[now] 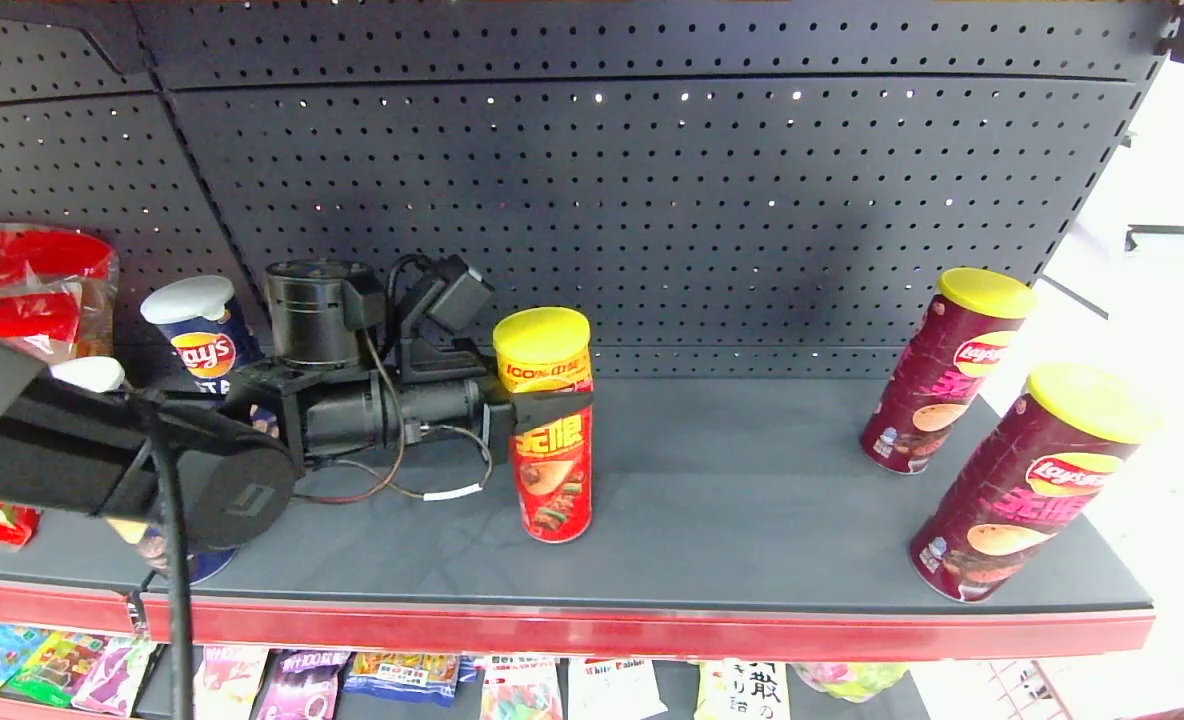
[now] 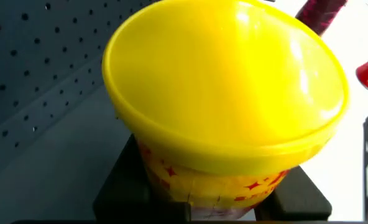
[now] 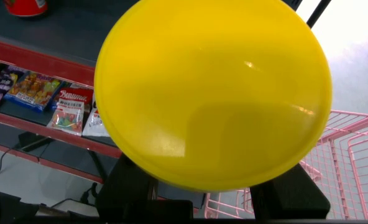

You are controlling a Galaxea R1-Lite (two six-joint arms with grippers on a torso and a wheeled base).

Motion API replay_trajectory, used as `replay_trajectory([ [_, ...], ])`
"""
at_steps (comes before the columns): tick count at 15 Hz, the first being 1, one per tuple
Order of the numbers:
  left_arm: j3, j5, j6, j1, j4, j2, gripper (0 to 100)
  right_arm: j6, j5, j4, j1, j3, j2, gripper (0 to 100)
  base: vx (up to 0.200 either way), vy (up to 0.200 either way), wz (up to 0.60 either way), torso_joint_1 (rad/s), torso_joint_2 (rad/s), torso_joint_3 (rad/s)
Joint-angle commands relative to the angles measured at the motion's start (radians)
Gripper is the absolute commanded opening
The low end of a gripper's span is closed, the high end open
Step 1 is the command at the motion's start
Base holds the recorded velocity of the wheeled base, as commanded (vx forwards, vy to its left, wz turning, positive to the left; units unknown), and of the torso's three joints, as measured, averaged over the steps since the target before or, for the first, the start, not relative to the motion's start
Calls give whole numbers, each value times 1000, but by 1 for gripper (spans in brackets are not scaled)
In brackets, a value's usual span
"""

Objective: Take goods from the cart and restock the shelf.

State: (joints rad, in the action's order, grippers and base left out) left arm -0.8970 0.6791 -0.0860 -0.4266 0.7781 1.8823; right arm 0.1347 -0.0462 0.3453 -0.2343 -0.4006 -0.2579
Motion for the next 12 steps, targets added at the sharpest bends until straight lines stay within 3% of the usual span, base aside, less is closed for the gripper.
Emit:
replay_trajectory([
  [1, 81, -1, 0, 0, 3, -100, 0, 0, 0, 0, 0, 0, 0, 0, 0, 0, 0, 0, 0, 0],
  [9, 320, 2, -1, -9, 3, -272, 0, 0, 2, 0, 0, 2, 2, 0, 0, 0, 0, 0, 0, 0],
  [12, 342, 0, -6, -8, 6, -275, 0, 0, 2, 0, 0, 2, 2, 0, 0, 0, 0, 0, 0, 0],
])
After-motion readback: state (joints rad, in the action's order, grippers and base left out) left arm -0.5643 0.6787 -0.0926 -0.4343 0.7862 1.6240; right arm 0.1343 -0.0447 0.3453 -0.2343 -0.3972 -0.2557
